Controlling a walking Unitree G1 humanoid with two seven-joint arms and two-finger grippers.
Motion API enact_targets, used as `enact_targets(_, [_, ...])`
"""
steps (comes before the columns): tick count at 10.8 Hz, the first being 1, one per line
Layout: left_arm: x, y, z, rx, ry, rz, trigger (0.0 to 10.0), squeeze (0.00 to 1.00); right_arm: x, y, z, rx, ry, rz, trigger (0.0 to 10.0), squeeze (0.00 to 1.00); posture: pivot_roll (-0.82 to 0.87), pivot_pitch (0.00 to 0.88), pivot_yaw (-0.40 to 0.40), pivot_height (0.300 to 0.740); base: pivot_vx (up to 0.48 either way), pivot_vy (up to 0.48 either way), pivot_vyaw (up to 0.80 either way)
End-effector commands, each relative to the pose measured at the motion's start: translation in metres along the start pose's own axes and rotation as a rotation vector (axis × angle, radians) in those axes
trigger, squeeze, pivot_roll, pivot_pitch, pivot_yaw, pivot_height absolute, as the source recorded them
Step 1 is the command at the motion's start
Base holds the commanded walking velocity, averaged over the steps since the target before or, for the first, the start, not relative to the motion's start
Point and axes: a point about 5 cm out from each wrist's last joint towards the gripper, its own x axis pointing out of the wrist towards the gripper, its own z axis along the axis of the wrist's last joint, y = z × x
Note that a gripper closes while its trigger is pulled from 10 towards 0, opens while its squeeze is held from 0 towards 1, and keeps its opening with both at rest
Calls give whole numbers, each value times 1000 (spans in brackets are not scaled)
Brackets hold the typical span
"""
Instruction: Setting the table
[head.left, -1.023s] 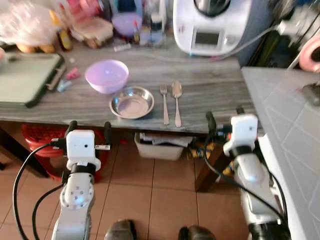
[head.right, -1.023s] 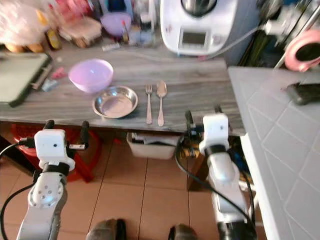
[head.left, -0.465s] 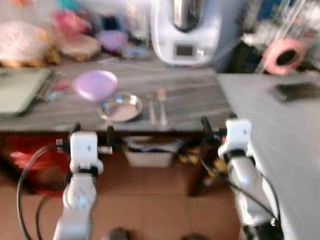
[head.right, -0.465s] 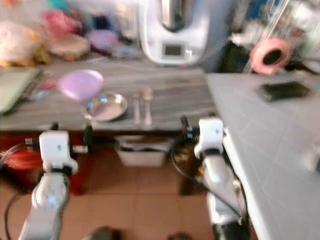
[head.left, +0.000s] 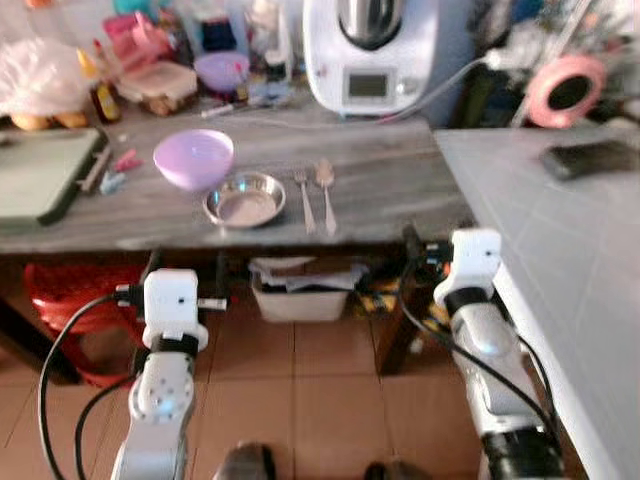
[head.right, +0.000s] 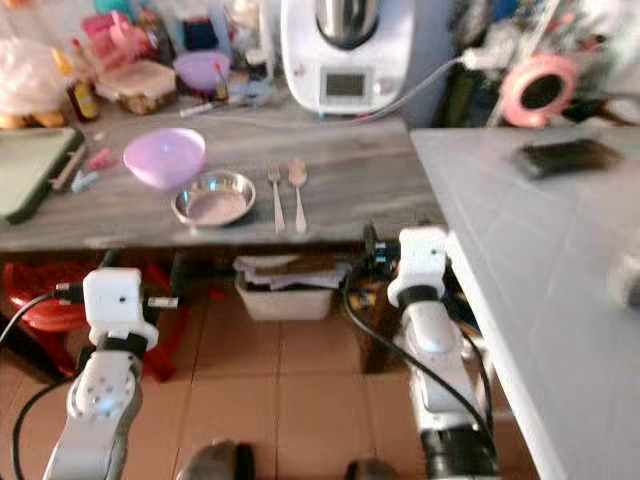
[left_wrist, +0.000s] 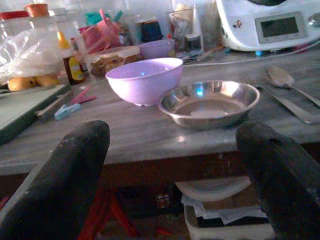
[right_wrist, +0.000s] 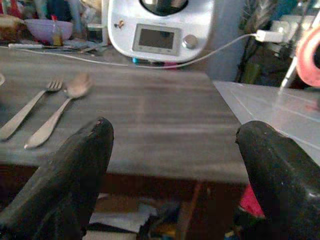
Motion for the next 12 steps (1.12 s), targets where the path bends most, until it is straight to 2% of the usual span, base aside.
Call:
enact_targets(1, [-3, -1, -1, 1, 8, -3, 10000, 0, 4, -5, 3, 7, -5, -23, 10000, 0, 41, 1, 26, 740, -259, 0, 0])
enact_targets(4, [-11, 1, -4, 9, 27, 3, 10000, 0, -4, -1, -1, 9, 21, 6, 10000, 0, 47, 30, 16, 740, -271, 0, 0])
enact_targets(7, [-13, 1, -5, 22, 35, -4, 10000, 0, -5, -4, -1, 34, 26, -14, 10000, 0, 49, 36, 18, 740, 0, 0, 0])
enact_targets(9, [-20, 10, -6, 31, 50, 12, 10000, 0, -35, -12, -9, 2, 45, -6, 10000, 0, 46, 61, 21, 740, 0, 0, 0])
enact_targets(10, [-22, 11, -7, 32, 52, 12, 10000, 0, -56, -22, -17, -42, 79, -5, 10000, 0, 44, 67, 29, 740, 0, 0, 0])
enact_targets(11, [-21, 12, -6, 45, 48, 5, 10000, 0, -69, -29, -23, -70, 118, -19, 10000, 0, 36, 67, 37, 740, 0, 0, 0])
enact_targets(12, [-19, 10, -3, 41, 36, -16, 10000, 0, -68, -29, -22, -56, 113, -21, 10000, 0, 33, 66, 41, 740, 0, 0, 0])
